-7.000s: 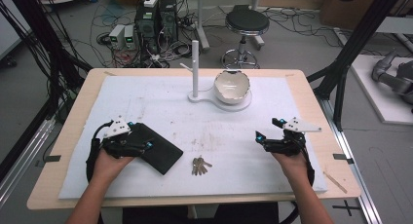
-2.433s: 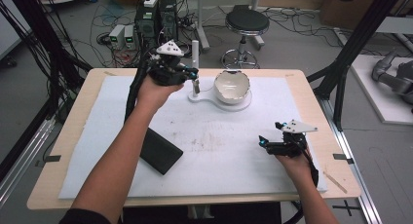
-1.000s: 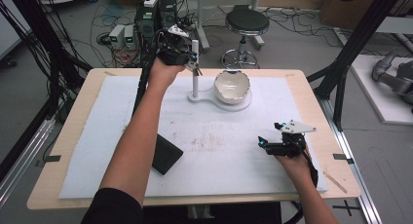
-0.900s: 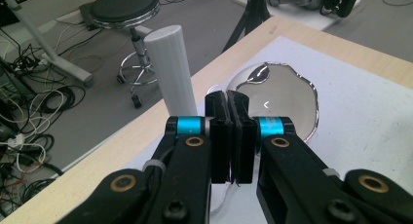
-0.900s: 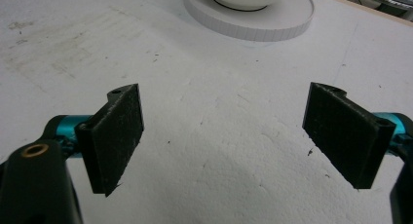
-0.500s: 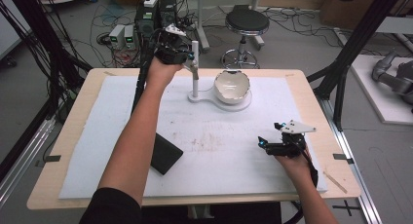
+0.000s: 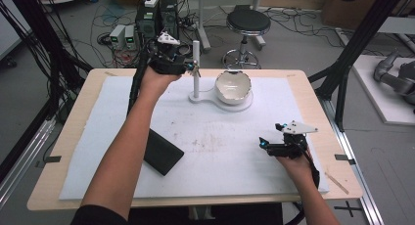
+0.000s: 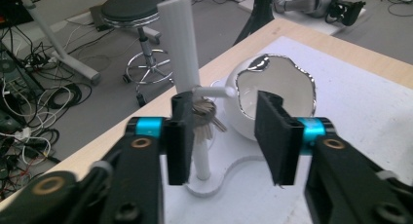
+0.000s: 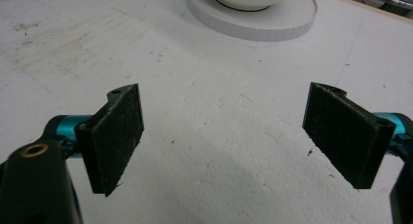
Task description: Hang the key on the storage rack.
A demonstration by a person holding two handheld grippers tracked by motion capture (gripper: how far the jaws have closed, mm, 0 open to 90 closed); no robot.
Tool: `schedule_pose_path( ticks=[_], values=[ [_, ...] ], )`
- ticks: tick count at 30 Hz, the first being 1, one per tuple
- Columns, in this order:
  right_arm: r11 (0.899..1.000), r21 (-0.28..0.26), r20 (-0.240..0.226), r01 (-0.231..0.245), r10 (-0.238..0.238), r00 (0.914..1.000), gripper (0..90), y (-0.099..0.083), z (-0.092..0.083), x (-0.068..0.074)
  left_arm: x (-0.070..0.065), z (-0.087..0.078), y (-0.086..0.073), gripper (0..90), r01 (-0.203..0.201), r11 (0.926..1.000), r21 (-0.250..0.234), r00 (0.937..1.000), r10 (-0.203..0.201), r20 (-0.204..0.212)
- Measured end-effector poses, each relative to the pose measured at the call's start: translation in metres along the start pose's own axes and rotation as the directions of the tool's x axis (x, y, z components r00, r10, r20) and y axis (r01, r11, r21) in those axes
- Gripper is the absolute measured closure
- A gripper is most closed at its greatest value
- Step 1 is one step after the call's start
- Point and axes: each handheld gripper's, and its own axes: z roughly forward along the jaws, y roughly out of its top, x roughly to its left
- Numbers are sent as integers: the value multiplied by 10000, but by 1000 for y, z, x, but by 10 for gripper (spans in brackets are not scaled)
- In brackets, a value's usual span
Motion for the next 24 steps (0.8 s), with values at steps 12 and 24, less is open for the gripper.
schedule_pose_path(
  ticks=[12,24],
  values=[
    [9999,-94,-34,-42,42,10000,151,0,-2,4,-9,-33,-35,365,392,9991,-191,9987,-385,347],
    [10000,-42,-57,-77,77,10000,151,-1,-2,3,-25,-64,-98,296,660,9951,-731,9955,-606,735]
  ],
)
